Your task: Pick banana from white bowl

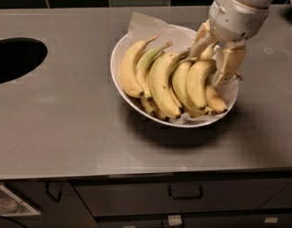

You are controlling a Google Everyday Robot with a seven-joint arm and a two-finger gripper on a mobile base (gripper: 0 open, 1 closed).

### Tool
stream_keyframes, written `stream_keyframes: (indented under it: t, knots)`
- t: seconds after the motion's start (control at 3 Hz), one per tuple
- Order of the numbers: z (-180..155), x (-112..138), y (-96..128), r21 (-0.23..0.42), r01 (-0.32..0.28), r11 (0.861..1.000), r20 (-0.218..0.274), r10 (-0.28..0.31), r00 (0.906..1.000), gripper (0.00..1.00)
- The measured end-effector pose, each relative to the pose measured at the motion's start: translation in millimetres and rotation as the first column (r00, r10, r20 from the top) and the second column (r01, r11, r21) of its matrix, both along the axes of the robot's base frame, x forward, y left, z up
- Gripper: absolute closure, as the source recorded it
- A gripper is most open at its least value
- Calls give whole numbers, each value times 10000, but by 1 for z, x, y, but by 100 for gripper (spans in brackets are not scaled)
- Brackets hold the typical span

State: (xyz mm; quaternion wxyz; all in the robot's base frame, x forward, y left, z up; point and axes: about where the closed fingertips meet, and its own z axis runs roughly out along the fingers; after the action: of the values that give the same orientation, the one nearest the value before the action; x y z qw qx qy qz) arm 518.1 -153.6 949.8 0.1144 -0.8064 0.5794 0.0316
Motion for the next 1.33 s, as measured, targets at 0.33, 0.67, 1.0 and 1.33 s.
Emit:
stream_keyframes:
  t: [0.33, 0.67, 1.0, 1.33]
  knots:
    - [-2, 1, 0, -15, -13, 10000, -42, 13, 10000, 38]
    - [-4, 1, 0, -46, -29, 10000, -86, 28, 10000, 57]
    - [-4, 1, 0, -46, -29, 10000, -85, 28, 10000, 80]
    - [-4, 1, 0, -45, -28, 10000, -83, 28, 10000, 100]
